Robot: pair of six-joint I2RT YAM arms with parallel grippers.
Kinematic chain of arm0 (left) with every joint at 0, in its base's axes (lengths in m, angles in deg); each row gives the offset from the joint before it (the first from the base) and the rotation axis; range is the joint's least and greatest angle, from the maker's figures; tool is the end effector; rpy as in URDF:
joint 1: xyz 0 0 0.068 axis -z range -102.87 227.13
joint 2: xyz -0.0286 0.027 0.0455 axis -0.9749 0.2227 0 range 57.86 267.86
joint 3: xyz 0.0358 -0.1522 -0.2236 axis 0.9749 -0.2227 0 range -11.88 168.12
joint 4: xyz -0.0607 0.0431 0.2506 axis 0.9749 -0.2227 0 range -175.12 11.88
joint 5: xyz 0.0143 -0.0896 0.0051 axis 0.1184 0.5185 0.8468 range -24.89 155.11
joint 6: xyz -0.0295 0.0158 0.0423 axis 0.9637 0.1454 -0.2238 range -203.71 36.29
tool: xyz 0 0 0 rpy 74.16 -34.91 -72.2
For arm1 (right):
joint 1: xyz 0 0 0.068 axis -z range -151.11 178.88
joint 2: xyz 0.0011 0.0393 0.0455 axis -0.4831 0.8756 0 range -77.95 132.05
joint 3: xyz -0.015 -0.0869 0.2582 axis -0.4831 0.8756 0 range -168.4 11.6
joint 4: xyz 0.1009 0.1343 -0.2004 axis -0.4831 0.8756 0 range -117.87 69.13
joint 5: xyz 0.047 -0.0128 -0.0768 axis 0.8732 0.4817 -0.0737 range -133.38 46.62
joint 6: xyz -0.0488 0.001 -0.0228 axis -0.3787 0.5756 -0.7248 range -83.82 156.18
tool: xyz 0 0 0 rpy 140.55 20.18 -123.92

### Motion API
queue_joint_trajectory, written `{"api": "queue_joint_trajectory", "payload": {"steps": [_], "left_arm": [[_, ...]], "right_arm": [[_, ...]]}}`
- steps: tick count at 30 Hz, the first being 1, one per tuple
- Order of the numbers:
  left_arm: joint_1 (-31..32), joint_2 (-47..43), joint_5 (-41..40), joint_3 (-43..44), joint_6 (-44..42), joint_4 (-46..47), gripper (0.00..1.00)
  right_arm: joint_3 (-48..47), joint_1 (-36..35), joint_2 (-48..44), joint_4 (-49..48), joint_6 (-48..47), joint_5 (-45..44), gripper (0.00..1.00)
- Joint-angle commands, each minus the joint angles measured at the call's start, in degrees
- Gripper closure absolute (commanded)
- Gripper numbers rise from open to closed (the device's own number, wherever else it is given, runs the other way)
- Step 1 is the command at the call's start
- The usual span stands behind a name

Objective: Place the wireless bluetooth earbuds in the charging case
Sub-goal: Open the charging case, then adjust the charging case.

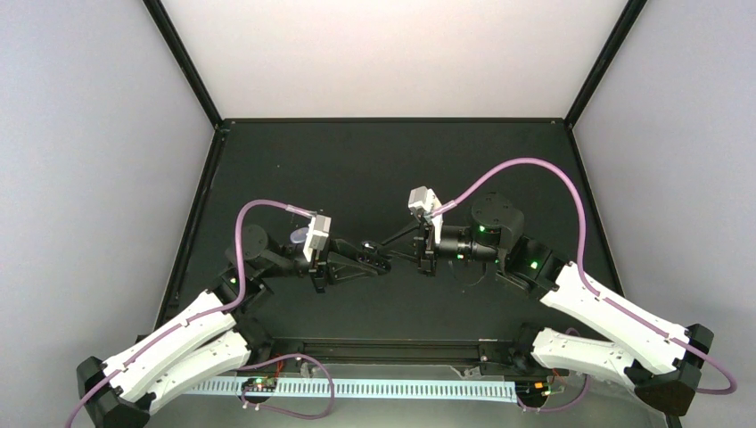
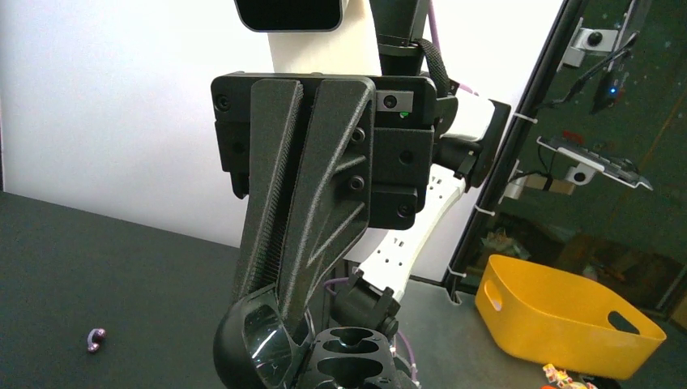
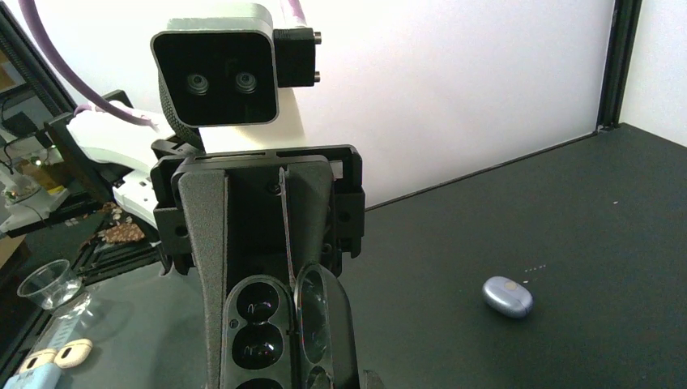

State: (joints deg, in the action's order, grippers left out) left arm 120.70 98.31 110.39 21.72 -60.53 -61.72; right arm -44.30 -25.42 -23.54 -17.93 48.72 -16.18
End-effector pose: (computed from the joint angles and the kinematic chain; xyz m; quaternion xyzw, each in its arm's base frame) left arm 0.1035 -0.1335 0.3315 0.3947 0.5346 -0.5952 0.4518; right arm 0.1118 0.1835 0.3791 -0.4058 0.6330 0.4983 0.4317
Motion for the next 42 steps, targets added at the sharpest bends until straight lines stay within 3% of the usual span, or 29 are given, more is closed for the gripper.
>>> {"api": "queue_joint_trajectory", "payload": {"steps": [1, 6, 13, 19, 25, 36, 42], "left_arm": [[0.30, 0.77, -0.24, 1.91, -0.61, 1.12, 0.88], [0.29, 0.96, -1.18, 1.81, -0.66, 0.20, 0.79], [0.31, 1.37, -2.29, 1.46, -0.44, -1.05, 0.56], [0.39, 1.39, -2.45, 1.54, -0.23, -1.08, 0.47], [0.35, 0.82, -3.17, 1.81, 0.47, -1.77, 0.34], [0.29, 2.46, -4.61, 3.20, 2.32, -0.17, 0.32], [0.25, 4.88, -8.04, 5.26, 3.12, 1.38, 0.31]], "right_arm": [[-1.42, -0.18, -0.47, -0.82, 0.40, -1.19, 0.99], [-1.30, -0.18, -1.27, -0.82, -0.25, -3.00, 0.99], [-1.88, -0.14, -1.76, 0.90, -2.17, -4.70, 0.99], [-2.54, -0.18, -2.27, 2.69, -4.17, -6.51, 0.99], [-5.16, -0.98, -3.14, 8.24, -10.88, -14.62, 0.99], [-8.08, -8.67, -5.07, 14.09, -23.76, -37.04, 0.99], [-8.24, -12.17, -5.91, 14.52, -27.65, -44.37, 0.99]]}}
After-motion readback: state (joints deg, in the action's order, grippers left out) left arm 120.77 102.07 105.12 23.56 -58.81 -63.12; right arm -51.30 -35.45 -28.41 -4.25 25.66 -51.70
